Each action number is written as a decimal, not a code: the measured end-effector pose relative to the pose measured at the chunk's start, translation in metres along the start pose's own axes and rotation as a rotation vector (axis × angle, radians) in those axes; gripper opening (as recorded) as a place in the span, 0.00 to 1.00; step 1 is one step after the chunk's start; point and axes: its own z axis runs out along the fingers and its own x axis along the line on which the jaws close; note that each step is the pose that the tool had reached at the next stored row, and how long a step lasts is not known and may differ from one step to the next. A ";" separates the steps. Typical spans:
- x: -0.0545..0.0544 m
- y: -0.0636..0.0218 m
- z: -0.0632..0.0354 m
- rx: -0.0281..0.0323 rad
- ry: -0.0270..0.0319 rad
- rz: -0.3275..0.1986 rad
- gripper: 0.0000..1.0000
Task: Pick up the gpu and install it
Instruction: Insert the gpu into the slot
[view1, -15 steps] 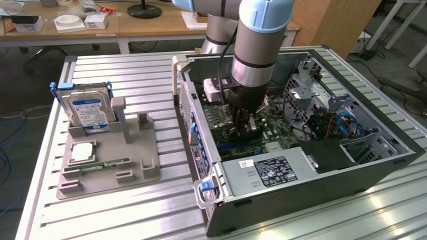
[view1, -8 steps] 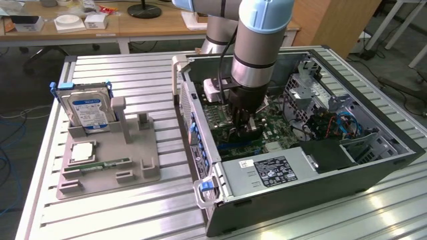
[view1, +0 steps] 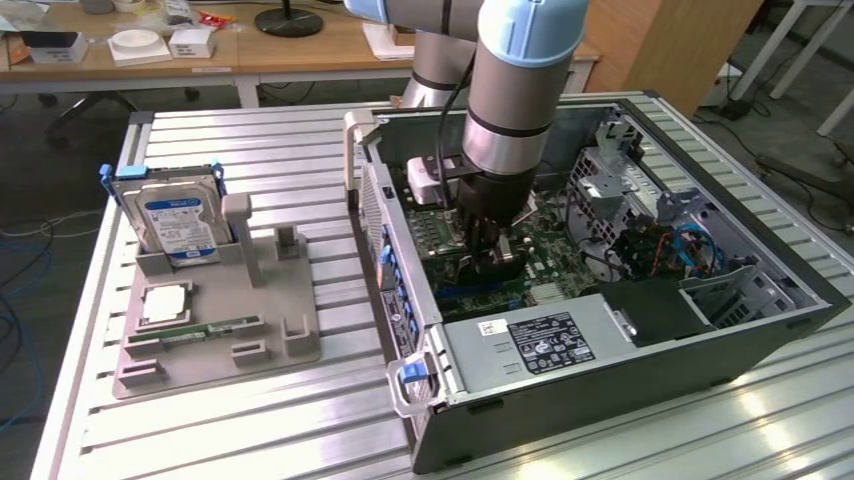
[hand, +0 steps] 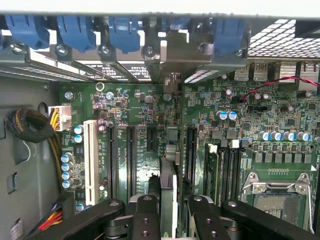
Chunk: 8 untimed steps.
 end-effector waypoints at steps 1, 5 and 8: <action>0.000 -0.0003 0.0001 0.0000 -0.0001 0.000 0.26; 0.000 -0.0020 0.0003 -0.0001 -0.0001 0.000 0.26; 0.000 -0.0020 0.0006 -0.0001 0.0001 0.000 0.26</action>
